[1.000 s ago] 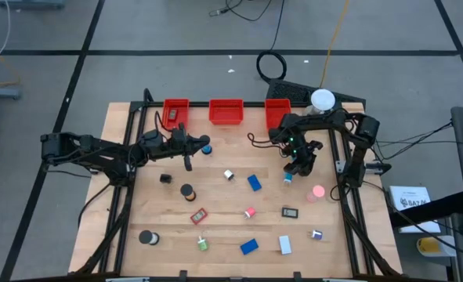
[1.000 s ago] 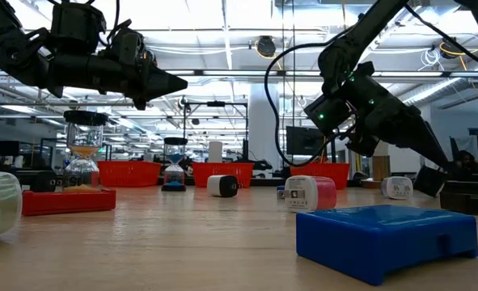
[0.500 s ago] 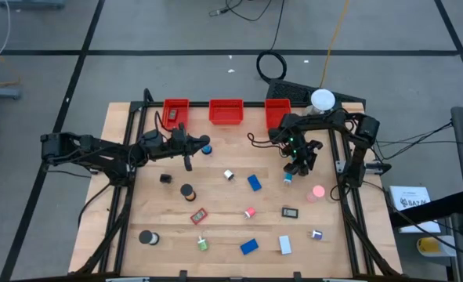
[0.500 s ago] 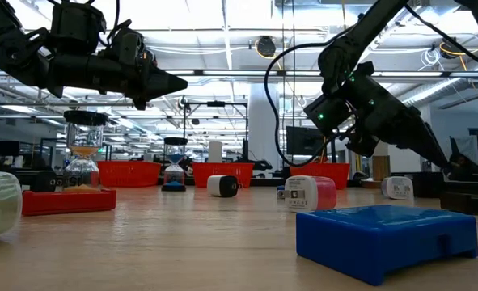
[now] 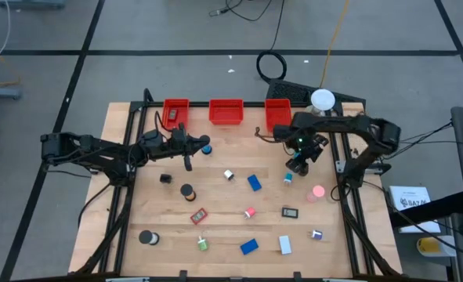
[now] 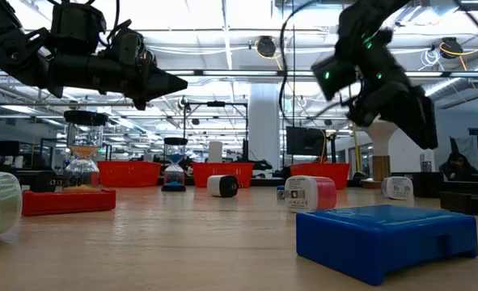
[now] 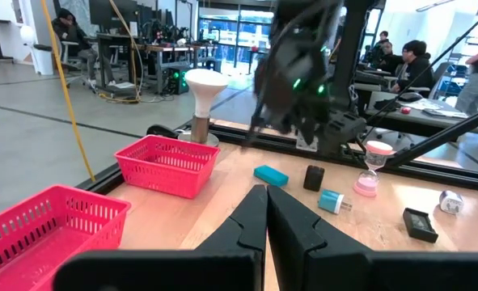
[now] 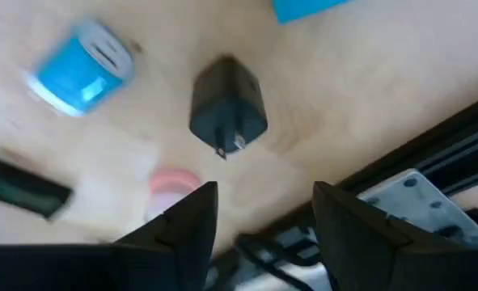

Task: Pick & Place Office items
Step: Put the right black charger adapter into the right orange basket

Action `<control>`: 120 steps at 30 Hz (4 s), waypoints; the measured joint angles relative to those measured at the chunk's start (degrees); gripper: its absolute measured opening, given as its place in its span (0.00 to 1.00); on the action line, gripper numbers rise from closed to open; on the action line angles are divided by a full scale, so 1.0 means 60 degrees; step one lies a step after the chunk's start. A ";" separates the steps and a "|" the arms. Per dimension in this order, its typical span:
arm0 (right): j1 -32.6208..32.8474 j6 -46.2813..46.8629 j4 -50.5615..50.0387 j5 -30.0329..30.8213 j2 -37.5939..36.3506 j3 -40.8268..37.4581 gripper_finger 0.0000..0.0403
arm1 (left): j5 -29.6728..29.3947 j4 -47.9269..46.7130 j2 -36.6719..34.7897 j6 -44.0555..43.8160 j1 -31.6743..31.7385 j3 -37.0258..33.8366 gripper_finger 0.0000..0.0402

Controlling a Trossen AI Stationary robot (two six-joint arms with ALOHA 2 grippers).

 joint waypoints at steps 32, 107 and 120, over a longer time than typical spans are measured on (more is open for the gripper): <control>0.2333 0.7470 0.5022 0.2157 -0.3009 -0.4103 0.50 | 0.0001 0.0001 0.0001 0.0001 0.0000 0.0000 0.02; -0.4497 -0.1558 0.5225 0.2463 0.4197 0.4529 0.38 | 0.0001 0.0001 0.0001 0.0001 0.0000 0.0000 0.02; -0.4504 -0.1549 0.5355 0.2728 0.4197 0.4523 0.40 | 0.0002 0.0001 0.0002 0.0001 0.0000 0.0000 0.02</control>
